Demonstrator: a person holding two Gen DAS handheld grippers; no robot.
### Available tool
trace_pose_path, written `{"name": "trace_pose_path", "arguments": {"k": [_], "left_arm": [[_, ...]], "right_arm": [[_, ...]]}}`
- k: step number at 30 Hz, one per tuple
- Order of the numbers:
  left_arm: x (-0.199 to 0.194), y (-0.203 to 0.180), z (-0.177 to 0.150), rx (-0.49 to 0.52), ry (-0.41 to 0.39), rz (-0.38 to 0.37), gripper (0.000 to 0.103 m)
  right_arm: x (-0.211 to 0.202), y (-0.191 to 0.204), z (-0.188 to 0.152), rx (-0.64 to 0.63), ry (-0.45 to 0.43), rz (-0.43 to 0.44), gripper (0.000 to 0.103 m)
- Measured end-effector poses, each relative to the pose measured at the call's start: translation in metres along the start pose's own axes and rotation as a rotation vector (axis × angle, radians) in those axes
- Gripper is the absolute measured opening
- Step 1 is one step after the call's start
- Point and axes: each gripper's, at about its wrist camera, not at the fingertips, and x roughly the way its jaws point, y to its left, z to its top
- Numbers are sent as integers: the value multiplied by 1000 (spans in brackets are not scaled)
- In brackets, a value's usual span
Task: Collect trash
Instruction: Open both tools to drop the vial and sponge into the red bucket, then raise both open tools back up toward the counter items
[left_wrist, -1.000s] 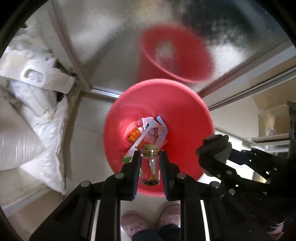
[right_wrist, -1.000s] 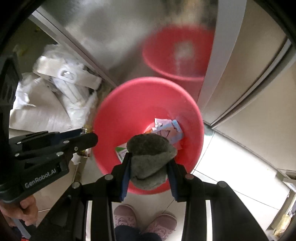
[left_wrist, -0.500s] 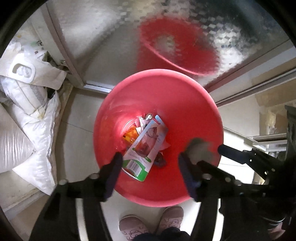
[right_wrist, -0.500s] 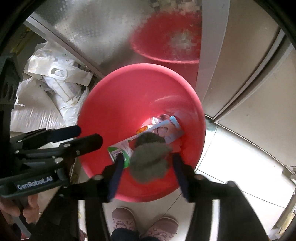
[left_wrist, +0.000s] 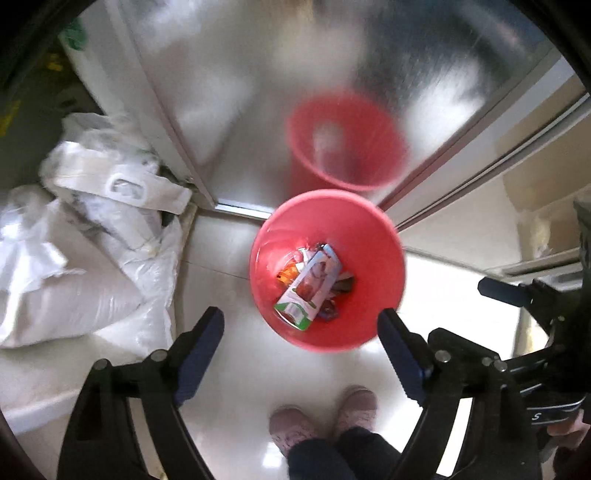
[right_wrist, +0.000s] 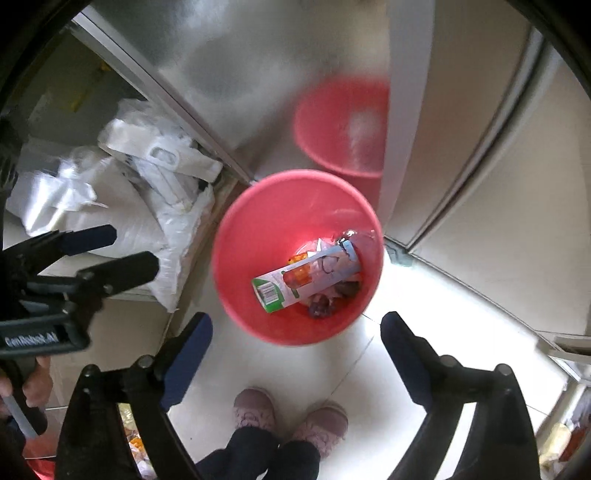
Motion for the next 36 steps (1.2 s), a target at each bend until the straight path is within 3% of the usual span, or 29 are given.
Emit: {"name": "trace_pose_path", "arguments": {"k": [5, 13, 16, 20, 29, 33, 36], "left_arm": [[-90, -5, -6, -51, -46, -16, 83], [-245, -29, -10, -51, -128, -3, 90], [-306, -36, -7, -61, -151, -6, 101], [-370, -42, 3, -65, -223, -11, 103], [-478, -51, 63, -38, -388, 4, 103], [-507, -45, 104, -15, -474, -1, 103], [-519, -36, 139, 15, -491, 16, 103]], "right_arm": [[-75, 23, -2, -57, -48, -24, 96], [-215, 64, -4, -77, -101, 35, 96], [-271, 78, 1, -86, -138, 42, 96], [-336, 90, 11, -82, -206, 41, 97], [-427, 104, 60, -109, -369, 19, 97], [-452, 105, 100, -126, -439, -14, 98], [-460, 104, 132, -128, -448, -6, 98]]}}
